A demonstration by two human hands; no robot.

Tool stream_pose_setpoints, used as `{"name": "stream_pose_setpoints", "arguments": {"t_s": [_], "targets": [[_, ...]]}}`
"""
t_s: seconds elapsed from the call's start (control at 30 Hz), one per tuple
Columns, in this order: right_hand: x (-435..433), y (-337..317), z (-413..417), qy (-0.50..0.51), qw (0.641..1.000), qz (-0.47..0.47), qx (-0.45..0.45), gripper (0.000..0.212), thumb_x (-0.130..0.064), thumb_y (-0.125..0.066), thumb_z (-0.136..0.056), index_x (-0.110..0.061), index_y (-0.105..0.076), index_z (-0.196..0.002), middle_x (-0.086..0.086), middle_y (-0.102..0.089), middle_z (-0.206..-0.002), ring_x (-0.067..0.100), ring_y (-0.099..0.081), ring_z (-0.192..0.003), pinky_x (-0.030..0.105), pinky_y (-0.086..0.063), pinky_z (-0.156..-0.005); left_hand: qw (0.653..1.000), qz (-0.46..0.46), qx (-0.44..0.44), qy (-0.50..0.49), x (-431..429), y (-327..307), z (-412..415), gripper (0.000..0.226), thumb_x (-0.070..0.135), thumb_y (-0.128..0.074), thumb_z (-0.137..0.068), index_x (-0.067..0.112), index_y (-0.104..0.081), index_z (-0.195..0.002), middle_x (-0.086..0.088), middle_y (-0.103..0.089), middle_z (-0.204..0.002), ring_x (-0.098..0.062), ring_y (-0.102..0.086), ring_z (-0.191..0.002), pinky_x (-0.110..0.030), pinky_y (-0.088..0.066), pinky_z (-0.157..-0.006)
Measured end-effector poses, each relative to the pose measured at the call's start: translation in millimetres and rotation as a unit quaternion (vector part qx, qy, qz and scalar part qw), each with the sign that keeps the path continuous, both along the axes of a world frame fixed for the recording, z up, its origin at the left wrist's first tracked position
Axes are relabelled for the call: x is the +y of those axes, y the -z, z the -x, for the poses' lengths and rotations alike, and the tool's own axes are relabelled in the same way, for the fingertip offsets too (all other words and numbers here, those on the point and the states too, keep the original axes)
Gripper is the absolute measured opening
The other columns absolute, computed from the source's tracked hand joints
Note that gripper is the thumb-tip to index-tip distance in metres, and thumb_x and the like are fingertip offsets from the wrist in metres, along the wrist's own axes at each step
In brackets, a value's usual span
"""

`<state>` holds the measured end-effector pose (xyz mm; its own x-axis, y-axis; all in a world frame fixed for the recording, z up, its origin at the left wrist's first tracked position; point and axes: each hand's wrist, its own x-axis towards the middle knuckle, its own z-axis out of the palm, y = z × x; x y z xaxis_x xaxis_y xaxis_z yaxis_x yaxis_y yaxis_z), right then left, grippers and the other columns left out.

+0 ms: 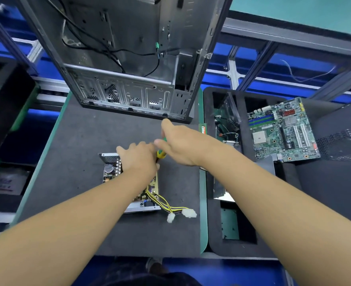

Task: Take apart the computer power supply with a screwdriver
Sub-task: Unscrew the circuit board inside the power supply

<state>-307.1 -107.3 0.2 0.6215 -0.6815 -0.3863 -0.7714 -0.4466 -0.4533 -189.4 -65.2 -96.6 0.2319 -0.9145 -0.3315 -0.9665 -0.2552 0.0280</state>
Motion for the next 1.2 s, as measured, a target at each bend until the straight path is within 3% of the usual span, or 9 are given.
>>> {"name": "stream_pose_setpoints", "arguments": {"t_s": [0.13,0.23,0.43,0.67,0.77,0.87,0.97,1.07,1.2], "targets": [[-2.1,0.3,-0.1,-0.013,1.000,0.017,-0.011,0.029,-0.039,-0.040,-0.103,-0.014,-0.029,-0.094,0.004,-0.048,-0.075,0.018,-0.047,-0.064,0.036,-0.027,-0.053,0.999,0.030,0.040,0.015,0.6,6.3,-12.0,0.012,0.030,-0.059,-0.088,0.026,-0.048,-0.084,0.008,-0.050,-0.078,-0.024,-0.063,-0.094,-0.041,-0.028,-0.084],[-2.3,-1.7,1.5,-0.028,0.999,0.017,-0.007,0.027,-0.037,-0.041,-0.103,-0.014,-0.029,-0.096,0.004,-0.048,-0.076,0.019,-0.048,-0.064,0.036,-0.027,-0.053,0.998,0.029,0.038,0.030,0.4,9.3,-14.4,0.024,0.020,-0.054,-0.089,0.025,-0.040,-0.071,0.007,-0.049,-0.073,-0.026,-0.062,-0.094,-0.038,-0.024,-0.079],[0.1,-3.7,-3.1,-0.071,0.997,0.005,0.009,0.024,-0.029,-0.050,-0.100,-0.013,-0.037,-0.110,0.008,-0.048,-0.110,0.029,-0.055,-0.086,0.041,-0.043,-0.070,0.997,0.044,0.019,0.056,-0.1,10.9,-15.7,0.032,0.016,-0.050,-0.090,0.021,-0.037,-0.062,0.006,-0.040,-0.061,-0.031,-0.060,-0.087,-0.036,-0.026,-0.075],[-5.3,-8.0,-5.4,-0.120,0.992,0.008,0.033,0.027,-0.002,-0.056,-0.089,-0.024,-0.047,-0.102,-0.004,-0.042,-0.103,0.025,-0.051,-0.095,0.042,-0.044,-0.079,0.996,0.033,0.055,0.059,-2.6,6.5,-20.8,0.015,0.017,-0.051,-0.092,0.023,-0.043,-0.082,0.003,-0.053,-0.077,-0.031,-0.057,-0.100,-0.036,-0.026,-0.079],[-5.6,-11.1,-4.9,-0.087,0.995,0.013,0.056,0.025,-0.026,-0.052,-0.097,-0.019,-0.042,-0.118,0.004,-0.049,-0.110,0.028,-0.054,-0.093,0.043,-0.046,-0.079,0.996,0.018,0.059,0.071,-3.5,-0.7,-21.7,0.011,0.020,-0.053,-0.095,0.025,-0.053,-0.084,-0.001,-0.059,-0.088,-0.031,-0.057,-0.105,-0.036,-0.028,-0.081],[-2.1,-14.0,-5.9,-0.029,0.998,0.004,0.052,0.032,-0.045,-0.039,-0.102,-0.013,-0.033,-0.105,0.006,-0.052,-0.087,0.023,-0.051,-0.071,0.036,-0.033,-0.057,0.993,-0.005,0.066,0.096,-4.6,-2.3,-27.3,0.021,0.025,-0.053,-0.097,0.025,-0.064,-0.114,-0.005,-0.065,-0.112,-0.030,-0.057,-0.113,-0.038,-0.040,-0.091],[2.9,-14.3,-3.2,-0.031,0.998,0.005,0.049,0.026,-0.037,-0.040,-0.104,-0.012,-0.032,-0.098,0.008,-0.052,-0.084,0.023,-0.051,-0.068,0.037,-0.035,-0.056,0.989,-0.025,0.083,0.118,-8.7,-5.6,-38.0,0.029,0.035,-0.056,-0.093,0.032,-0.068,-0.119,-0.007,-0.066,-0.105,-0.033,-0.063,-0.102,-0.037,-0.052,-0.081],[7.9,-12.1,5.1,-0.042,0.998,0.010,0.040,0.023,-0.030,-0.046,-0.102,-0.011,-0.040,-0.114,0.006,-0.052,-0.109,0.028,-0.055,-0.090,0.043,-0.045,-0.081,0.984,-0.048,0.062,0.162,-12.9,-2.6,-48.9,0.028,0.050,-0.052,-0.093,0.040,-0.067,-0.114,-0.002,-0.068,-0.103,-0.029,-0.064,-0.102,-0.035,-0.047,-0.076],[8.6,-10.2,9.7,-0.035,0.999,-0.020,0.018,0.019,-0.019,-0.049,-0.100,-0.023,-0.040,-0.117,-0.012,-0.038,-0.096,0.011,-0.048,-0.077,0.038,-0.039,-0.073,0.977,-0.062,0.118,0.165,-13.1,5.3,-55.5,0.022,0.049,-0.052,-0.091,0.037,-0.068,-0.101,0.006,-0.059,-0.080,-0.026,-0.062,-0.087,-0.033,-0.044,-0.067]]}}
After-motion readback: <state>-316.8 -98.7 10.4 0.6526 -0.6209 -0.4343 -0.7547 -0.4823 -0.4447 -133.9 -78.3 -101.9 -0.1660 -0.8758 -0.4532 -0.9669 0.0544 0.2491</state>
